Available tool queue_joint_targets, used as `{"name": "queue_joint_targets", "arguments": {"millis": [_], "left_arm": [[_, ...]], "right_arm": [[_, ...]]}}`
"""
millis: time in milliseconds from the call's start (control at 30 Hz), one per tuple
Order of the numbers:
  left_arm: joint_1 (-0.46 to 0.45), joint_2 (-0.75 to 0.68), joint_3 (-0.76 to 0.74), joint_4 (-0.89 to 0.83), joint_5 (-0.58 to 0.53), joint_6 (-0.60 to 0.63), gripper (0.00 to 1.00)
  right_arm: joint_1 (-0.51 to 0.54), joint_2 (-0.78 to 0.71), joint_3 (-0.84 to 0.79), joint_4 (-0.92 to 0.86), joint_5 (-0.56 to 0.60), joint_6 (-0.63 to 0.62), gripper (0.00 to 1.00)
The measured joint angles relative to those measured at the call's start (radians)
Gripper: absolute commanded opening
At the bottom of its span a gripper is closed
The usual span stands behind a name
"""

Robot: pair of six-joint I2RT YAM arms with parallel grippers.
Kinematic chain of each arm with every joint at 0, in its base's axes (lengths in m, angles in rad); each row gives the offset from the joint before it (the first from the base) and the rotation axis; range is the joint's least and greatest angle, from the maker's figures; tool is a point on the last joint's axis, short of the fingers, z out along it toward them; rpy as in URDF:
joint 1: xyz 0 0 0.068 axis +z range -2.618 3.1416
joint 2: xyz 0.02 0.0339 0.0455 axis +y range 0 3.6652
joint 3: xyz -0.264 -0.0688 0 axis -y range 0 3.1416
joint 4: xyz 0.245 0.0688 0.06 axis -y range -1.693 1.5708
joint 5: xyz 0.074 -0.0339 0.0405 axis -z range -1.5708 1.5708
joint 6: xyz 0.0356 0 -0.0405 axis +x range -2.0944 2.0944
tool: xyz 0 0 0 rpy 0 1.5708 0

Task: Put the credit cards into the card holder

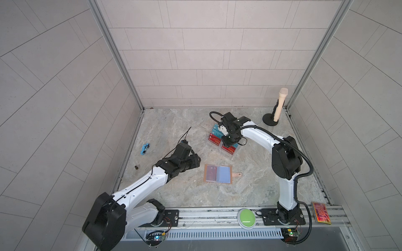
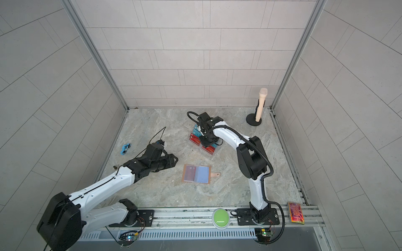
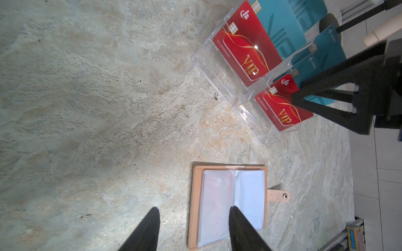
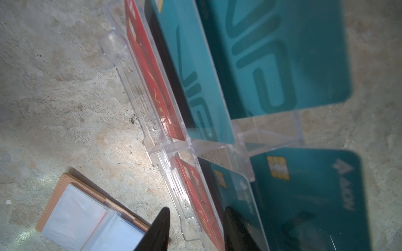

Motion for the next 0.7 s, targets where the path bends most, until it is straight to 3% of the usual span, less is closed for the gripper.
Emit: {"name": "queue_joint_targets", "arguments": {"millis": [233,400,500,700], "left_arm": [[0.000,0.028,0.000,0.001,0.011,-0.006,0.55],[0.000,0.030,0.000,0.001,0.012,-0.007,0.55],[0.000,0.030,0.000,0.001,0.014,-0.007,0.55],[0.000,0.038,0.000,0.001,0.015,-0.007,0.55]], "right_arm": [[0.006,0.000,0.000,0.000,-0.004,-0.003,0.33],[0.006,0.000,0.000,0.000,-0.013,-0.005,0.33],[0.006,0.000,0.000,-0.002,-0.014,-0.009,0.27],[0.006,0.000,0.000,-0.004,-0.020,-0.013,0.26]]}}
